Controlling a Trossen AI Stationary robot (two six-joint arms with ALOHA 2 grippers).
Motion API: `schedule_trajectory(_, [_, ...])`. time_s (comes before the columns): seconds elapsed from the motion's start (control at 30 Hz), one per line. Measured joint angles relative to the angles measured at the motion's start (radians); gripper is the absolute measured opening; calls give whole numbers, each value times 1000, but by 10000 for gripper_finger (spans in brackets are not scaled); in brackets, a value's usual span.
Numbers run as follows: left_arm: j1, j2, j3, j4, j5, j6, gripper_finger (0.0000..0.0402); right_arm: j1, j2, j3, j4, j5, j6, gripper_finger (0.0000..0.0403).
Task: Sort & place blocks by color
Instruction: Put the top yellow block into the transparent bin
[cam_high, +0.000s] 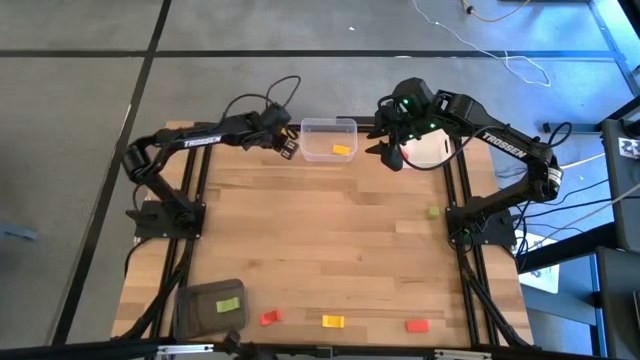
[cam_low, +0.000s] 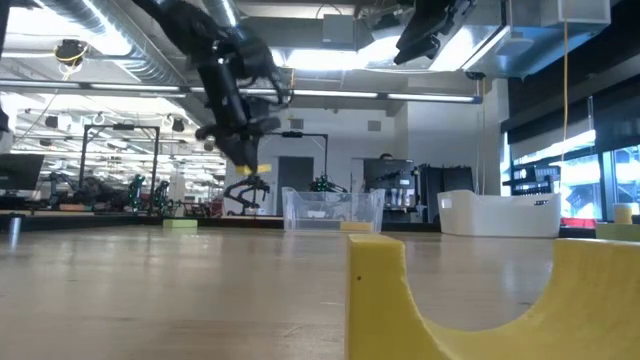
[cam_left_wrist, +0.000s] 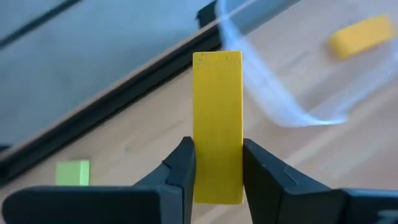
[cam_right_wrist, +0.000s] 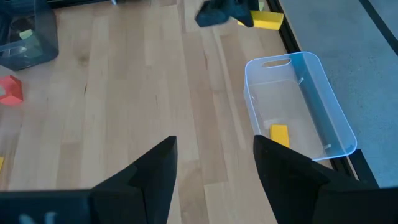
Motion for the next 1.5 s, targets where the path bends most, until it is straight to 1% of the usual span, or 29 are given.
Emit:
schedule_trajectory(0.1, [-36,-22,42,-49,2,27,92,0,0,0,0,0,0,212])
schedule_trajectory(0.2, [-69,-21,116,-67,-1,90,92,0,0,0,0,0,0,212])
schedule_trajectory(0.3, [-92,18,206,-68,-9,148,92,0,0,0,1,0,0,212])
schedule_trajectory(0.53, [-118,213,425,-99,5,171,92,0,0,0,1,0,0,212])
schedule_trajectory(0.7, [-130,375,531,-151,64,149,92,0,0,0,1,0,0,212])
schedule_trajectory(0.83, [-130,452,559,-158,74,141,92,0,0,0,2,0,0,212])
schedule_trajectory(1.0, [-118,494,563,-148,104,135,92,0,0,0,2,0,0,212])
schedule_trajectory(1.3, [-94,525,563,-140,153,114,92,0,0,0,3,0,0,212])
schedule_trajectory(1.37, [-85,530,563,-161,163,111,92,0,0,0,3,0,0,212])
schedule_trajectory(1.5, [-77,539,563,-163,193,89,100,0,0,0,3,0,0,212])
